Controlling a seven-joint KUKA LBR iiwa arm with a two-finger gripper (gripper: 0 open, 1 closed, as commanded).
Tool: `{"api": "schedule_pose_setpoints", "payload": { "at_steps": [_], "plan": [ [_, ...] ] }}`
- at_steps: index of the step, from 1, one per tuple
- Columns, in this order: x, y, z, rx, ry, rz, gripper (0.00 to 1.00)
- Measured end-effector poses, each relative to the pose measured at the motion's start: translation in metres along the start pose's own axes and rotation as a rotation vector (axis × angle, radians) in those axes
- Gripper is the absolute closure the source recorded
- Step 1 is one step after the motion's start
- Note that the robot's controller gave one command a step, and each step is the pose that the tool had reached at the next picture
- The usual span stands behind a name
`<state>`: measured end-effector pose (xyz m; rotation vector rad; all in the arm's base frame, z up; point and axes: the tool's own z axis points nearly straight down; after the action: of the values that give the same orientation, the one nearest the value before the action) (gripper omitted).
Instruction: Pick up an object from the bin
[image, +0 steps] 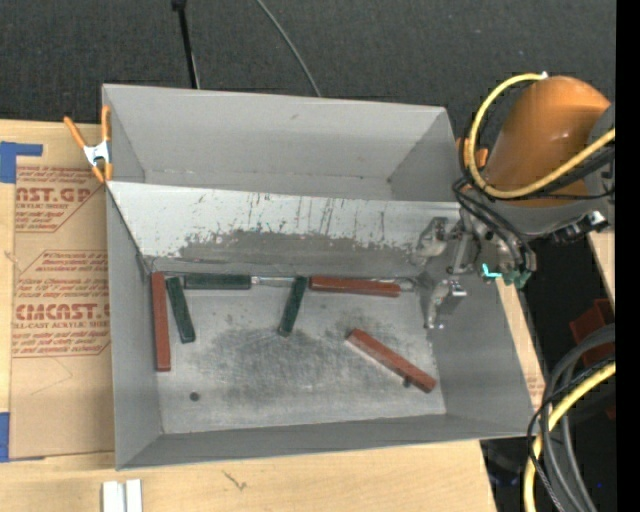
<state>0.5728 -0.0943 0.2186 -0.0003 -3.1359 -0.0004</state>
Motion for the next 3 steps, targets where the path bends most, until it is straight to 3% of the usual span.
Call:
{"api": "schedule_pose_setpoints", "payload": {
  "at_steps": [1,2,3],
  "plan": [
    [-0.002,0.0,-0.005,0.001,-0.008,-0.001,0.0],
    [0.012,0.008,0.058,0.002,-0.012,-0.07,0.0],
    [0.013,0.02,0.143,0.003,-0.017,-0.137,1.0]
  ]
}}
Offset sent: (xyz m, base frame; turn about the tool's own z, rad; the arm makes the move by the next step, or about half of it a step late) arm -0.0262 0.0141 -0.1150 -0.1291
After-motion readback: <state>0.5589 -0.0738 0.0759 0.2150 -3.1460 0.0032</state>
